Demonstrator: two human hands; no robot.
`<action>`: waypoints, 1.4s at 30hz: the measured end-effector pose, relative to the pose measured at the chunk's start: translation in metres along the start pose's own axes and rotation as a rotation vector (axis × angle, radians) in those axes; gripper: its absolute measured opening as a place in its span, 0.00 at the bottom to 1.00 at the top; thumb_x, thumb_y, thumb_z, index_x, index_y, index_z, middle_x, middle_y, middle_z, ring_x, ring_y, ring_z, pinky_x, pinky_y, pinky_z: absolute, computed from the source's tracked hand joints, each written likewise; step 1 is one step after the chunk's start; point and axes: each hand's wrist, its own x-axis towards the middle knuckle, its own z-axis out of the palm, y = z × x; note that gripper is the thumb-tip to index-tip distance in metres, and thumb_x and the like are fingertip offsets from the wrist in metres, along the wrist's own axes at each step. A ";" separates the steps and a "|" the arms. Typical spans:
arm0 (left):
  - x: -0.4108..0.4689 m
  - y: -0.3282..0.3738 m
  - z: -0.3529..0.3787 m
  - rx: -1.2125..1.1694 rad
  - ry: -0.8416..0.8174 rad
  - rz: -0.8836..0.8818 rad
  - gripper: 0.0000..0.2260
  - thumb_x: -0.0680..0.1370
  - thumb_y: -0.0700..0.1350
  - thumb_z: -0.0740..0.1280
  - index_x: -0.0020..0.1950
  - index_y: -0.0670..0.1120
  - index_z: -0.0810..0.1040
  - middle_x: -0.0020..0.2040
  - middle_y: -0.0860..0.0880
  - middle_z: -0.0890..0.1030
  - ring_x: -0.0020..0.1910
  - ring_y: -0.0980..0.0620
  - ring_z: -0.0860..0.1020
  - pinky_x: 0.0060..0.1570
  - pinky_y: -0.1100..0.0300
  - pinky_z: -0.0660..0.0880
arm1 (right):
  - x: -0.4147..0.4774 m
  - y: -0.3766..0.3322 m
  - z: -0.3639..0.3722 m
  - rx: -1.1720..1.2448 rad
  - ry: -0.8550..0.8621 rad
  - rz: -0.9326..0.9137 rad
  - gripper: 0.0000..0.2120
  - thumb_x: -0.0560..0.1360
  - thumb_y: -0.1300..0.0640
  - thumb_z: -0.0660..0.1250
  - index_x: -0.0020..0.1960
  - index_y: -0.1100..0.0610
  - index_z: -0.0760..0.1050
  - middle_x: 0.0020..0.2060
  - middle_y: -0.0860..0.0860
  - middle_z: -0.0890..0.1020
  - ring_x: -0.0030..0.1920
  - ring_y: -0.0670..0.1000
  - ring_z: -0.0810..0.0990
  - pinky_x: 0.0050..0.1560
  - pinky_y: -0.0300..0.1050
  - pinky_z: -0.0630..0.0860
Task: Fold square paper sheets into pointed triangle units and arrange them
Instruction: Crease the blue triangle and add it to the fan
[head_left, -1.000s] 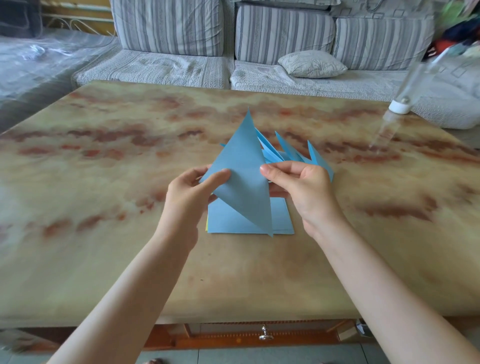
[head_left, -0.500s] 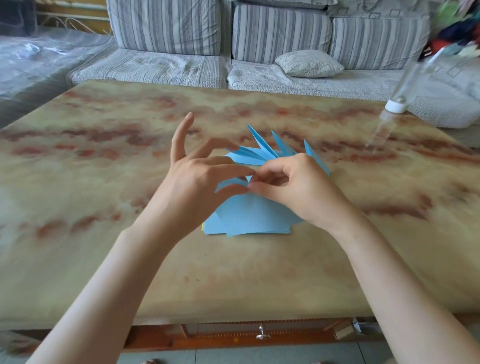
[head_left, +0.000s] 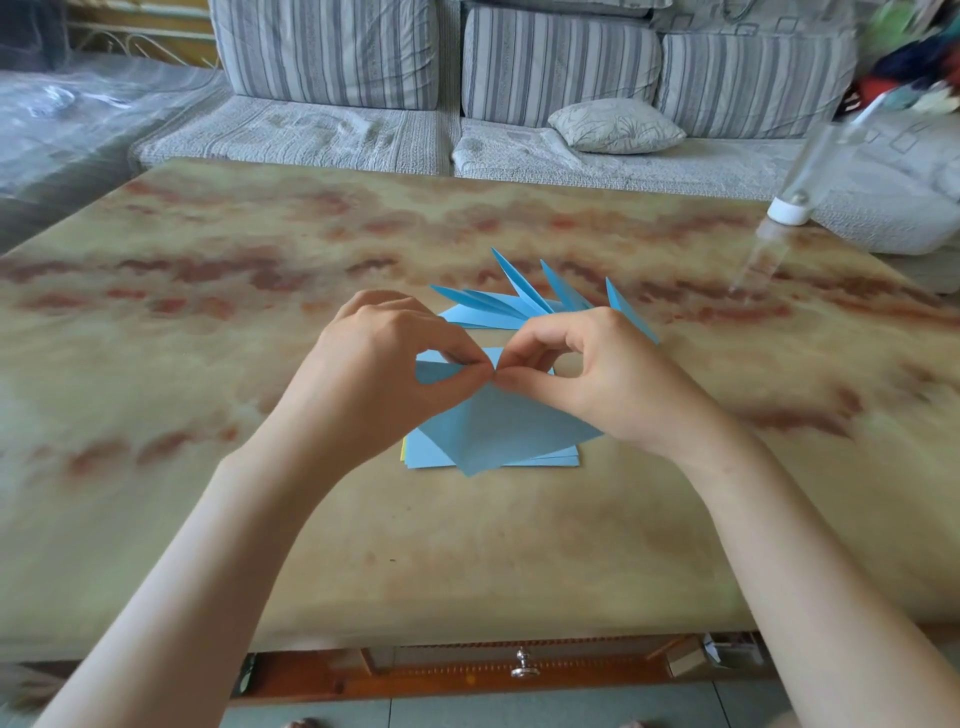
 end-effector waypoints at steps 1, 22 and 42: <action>0.000 0.000 0.000 -0.012 -0.008 -0.020 0.05 0.69 0.60 0.63 0.40 0.63 0.78 0.35 0.63 0.77 0.40 0.54 0.74 0.49 0.54 0.74 | 0.000 0.000 0.000 0.006 -0.007 -0.002 0.02 0.75 0.57 0.71 0.44 0.53 0.81 0.39 0.47 0.83 0.42 0.44 0.79 0.52 0.46 0.76; -0.006 -0.004 -0.012 -0.222 -0.117 -0.350 0.05 0.71 0.49 0.74 0.37 0.60 0.83 0.38 0.66 0.82 0.38 0.58 0.81 0.38 0.73 0.72 | -0.001 0.008 -0.005 0.008 0.039 -0.038 0.08 0.73 0.60 0.72 0.38 0.49 0.79 0.35 0.42 0.82 0.38 0.39 0.78 0.47 0.31 0.72; -0.010 -0.013 -0.020 -0.208 -0.081 -0.423 0.06 0.72 0.51 0.72 0.35 0.59 0.84 0.35 0.63 0.82 0.27 0.48 0.69 0.31 0.60 0.68 | -0.003 0.023 -0.013 -0.063 0.106 0.034 0.09 0.72 0.55 0.73 0.37 0.44 0.78 0.35 0.39 0.82 0.40 0.37 0.78 0.48 0.34 0.71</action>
